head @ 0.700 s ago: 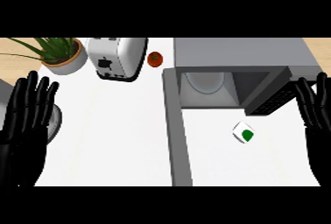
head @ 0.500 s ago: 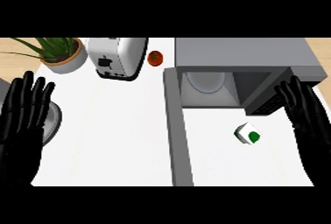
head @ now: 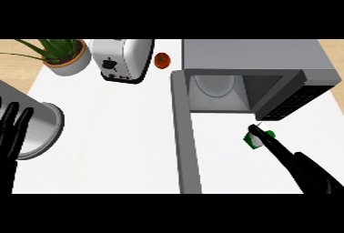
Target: Pick up the milk, place it into the microwave and close the microwave
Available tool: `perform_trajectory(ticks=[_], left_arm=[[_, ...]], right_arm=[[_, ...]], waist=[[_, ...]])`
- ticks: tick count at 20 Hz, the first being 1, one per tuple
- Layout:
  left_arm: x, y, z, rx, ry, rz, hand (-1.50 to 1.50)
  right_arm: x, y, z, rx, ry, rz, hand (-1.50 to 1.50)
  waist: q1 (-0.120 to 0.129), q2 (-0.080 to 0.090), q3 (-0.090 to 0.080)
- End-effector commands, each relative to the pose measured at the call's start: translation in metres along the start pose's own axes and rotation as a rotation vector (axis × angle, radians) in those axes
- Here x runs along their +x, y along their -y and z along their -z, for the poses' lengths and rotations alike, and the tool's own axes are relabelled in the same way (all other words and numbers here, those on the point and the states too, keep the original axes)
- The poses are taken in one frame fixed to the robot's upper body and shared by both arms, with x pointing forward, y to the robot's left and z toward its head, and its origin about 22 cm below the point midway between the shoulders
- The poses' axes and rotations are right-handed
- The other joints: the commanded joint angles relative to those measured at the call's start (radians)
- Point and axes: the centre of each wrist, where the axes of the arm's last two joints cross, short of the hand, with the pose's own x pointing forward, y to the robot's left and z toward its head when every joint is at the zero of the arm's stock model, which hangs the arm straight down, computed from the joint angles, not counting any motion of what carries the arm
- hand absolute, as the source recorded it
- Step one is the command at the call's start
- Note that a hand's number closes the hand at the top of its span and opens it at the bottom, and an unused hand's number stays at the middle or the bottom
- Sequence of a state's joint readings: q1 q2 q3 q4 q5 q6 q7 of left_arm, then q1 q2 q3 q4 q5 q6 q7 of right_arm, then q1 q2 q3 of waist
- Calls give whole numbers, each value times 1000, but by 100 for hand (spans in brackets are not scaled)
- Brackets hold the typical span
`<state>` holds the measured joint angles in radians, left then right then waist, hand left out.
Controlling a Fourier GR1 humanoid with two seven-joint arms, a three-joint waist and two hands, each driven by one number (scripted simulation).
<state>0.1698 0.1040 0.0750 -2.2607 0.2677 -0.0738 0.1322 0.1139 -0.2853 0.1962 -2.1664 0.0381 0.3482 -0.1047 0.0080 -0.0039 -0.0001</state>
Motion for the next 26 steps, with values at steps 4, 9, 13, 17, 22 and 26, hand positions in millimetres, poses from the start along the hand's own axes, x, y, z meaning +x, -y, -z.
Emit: perform_trajectory(ticks=[4, 9, 13, 17, 22, 26], left_arm=[[34, -21, -25, -7, -7, -23, -150], [30, -32, -60, -1, -17, -27, -150], [46, -25, -65, -5, -17, -35, -150], [47, -48, -66, 5, 8, -23, -150], [54, -45, -88, -10, -2, -14, -150], [47, -44, -84, -1, 2, -27, -150]], right_arm=[[-4, -10, -10, -27, -35, -29, -150], [-26, 3, -20, -29, -80, -86, -150], [-49, 5, -9, -63, -119, -84, -150], [-75, 16, -46, -105, -173, -132, -150], [-115, 18, -39, -177, -232, -201, -150], [-149, 32, -67, -180, -295, -188, -150]], waist=[[-5, 2, 0], [1, 1, 0], [7, 2, 0], [4, 1, 1], [24, 1, 1], [16, 4, 2]])
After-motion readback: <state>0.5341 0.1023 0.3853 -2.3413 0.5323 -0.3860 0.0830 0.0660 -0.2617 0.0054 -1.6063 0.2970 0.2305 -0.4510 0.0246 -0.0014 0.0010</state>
